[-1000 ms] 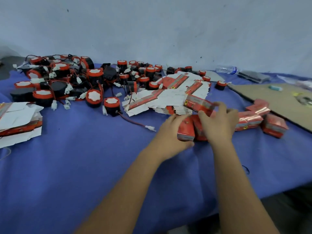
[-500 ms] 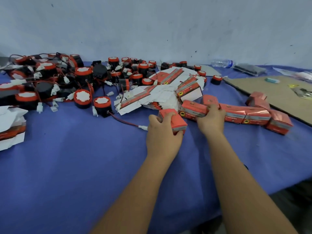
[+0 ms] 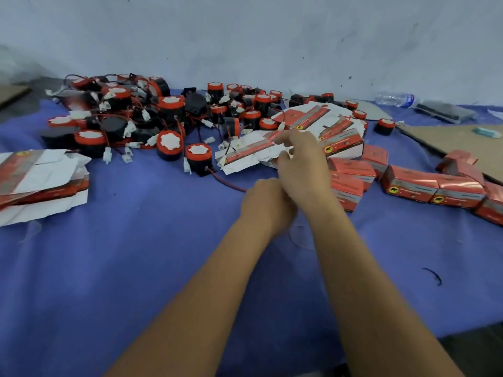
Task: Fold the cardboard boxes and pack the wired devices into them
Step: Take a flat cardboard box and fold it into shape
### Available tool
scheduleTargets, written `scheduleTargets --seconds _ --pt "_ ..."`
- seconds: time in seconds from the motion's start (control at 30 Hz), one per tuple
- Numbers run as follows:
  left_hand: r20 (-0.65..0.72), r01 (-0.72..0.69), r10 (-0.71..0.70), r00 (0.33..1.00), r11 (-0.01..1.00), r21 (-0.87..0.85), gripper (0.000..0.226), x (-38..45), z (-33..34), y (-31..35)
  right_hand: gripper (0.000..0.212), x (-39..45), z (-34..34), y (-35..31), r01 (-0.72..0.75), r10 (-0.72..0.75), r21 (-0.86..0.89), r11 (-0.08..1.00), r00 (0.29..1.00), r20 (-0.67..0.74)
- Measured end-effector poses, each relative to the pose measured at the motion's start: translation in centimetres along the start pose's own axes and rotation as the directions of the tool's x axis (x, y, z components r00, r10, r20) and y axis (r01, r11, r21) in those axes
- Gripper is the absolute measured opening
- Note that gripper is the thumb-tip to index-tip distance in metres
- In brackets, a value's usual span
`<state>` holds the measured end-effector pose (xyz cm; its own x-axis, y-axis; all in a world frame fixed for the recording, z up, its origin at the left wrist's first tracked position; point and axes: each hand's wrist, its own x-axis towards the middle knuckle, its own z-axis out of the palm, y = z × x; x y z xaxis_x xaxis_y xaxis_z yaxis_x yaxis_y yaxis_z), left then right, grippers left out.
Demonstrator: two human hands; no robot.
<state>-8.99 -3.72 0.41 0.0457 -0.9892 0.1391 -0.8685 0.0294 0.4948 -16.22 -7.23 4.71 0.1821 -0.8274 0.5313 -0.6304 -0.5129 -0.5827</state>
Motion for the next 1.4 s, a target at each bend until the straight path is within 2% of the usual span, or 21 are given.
scheduleTargets --seconds 0.07,0.17,0.23,0.33,0.4,0.43,0.5,0.57,0.63,0.67,0.77,0.87,0.93,1.0,1.07,1.17,1.27,1.4 --pt "-0.032 0.019 -0.016 0.999 0.995 0.098 0.018 0.2 -1.3 -2.9 0.034 0.6 2.2 -0.6 -0.016 0.024 -0.066 0.998 0.993 0.115" --pt "-0.087 0.11 -0.098 0.991 0.984 0.143 0.026 -0.4 -3.7 -7.8 0.03 1.3 5.1 -0.6 0.089 -0.028 -0.279 0.956 0.976 0.216" --pt "-0.108 0.246 -0.228 0.968 0.945 0.214 0.036 -1.0 -6.0 -10.7 0.036 1.3 6.6 -0.3 0.115 -0.054 -0.291 0.95 0.976 0.209" --pt "-0.117 0.503 -0.49 0.864 0.829 0.246 0.044 -1.7 -8.8 -13.9 0.055 0.9 8.0 0.5 0.052 -0.005 -0.261 0.964 0.984 0.177" --pt "-0.18 0.598 -0.57 0.802 0.769 0.226 0.039 -2.0 -9.1 -14.3 0.046 0.5 8.4 0.9 0.051 -0.008 -0.281 0.958 0.988 0.152" --pt "-0.233 0.609 -0.565 0.792 0.764 0.216 0.036 -2.1 -8.9 -13.9 0.038 0.4 8.3 0.8 0.069 -0.033 -0.29 0.955 0.991 0.127" --pt "-0.372 0.549 -0.479 0.796 0.829 0.108 0.036 -2.0 -7.7 -12.9 0.028 0.1 8.1 0.6 0.115 -0.104 -0.283 0.952 0.993 0.055" --pt "-0.456 0.379 -0.444 0.771 0.896 -0.231 0.039 -1.7 -6.4 -11.9 0.026 -0.3 7.6 0.2 0.136 -0.145 -0.184 0.974 0.989 -0.039" --pt "-0.434 0.147 -0.479 0.763 0.783 -0.605 0.041 -1.3 -5.9 -11.0 0.024 -0.9 7.1 -0.7 0.099 -0.091 0.11 0.989 0.993 -0.078" --pt "-0.43 0.044 -0.463 0.775 0.719 -0.694 0.043 -1.3 -5.6 -10.7 0.023 -1.2 7.0 -1.2 0.061 -0.049 0.261 0.963 0.997 -0.053" --pt "-0.502 -0.152 -0.395 0.769 0.651 -0.744 0.053 -1.8 -5.5 -10.0 0.032 -1.6 7.0 -3.0 -0.07 0.046 0.529 0.846 0.997 0.058" --pt "-0.554 -0.243 -0.4 0.73 0.605 -0.758 0.059 -2.7 -6.4 -10.1 0.01 -1.5 7.2 -3.8 -0.211 0.158 0.71 0.672 0.977 0.141" --pt "-0.598 -0.311 -0.349 0.721 0.608 -0.73 0.063 -3.3 -6.9 -10.4 0.009 -1.5 7.1 -3.7 -0.242 0.185 0.749 0.616 0.969 0.162" --pt "-0.646 -0.378 -0.241 0.724 0.645 -0.665 0.062 -3.7 -7.3 -10.6 0.027 -1.7 7.0 -3.6 -0.227 0.182 0.732 0.642 0.973 0.142" --pt "-0.65 -0.412 -0.167 0.741 0.652 -0.637 0.051 -3.8 -7.5 -10.3 0.036 -1.9 7.0 -3.6 -0.214 0.176 0.685 0.697 0.976 0.126" --pt "-0.628 -0.376 -0.24 0.74 0.626 -0.683 0.04 -3.5 -7.0 -9.7 0.041 -2.2 7.2 -4.0 -0.198 0.15 0.688 0.698 0.98 0.13" --pt "-0.605 -0.353 -0.298 0.739 0.593 -0.724 0.046 -3.3 -6.7 -10.0 0.047 -2.8 7.3 -4.8 -0.198 0.085 0.721 0.664 0.978 0.19" --pt "-0.561 -0.391 -0.243 0.791 0.503 -0.77 0.048 -3.0 -6.9 -10.9 0.061 -3.2 7.5 -4.8 -0.134 -0.049 0.72 0.681 0.973 0.227"
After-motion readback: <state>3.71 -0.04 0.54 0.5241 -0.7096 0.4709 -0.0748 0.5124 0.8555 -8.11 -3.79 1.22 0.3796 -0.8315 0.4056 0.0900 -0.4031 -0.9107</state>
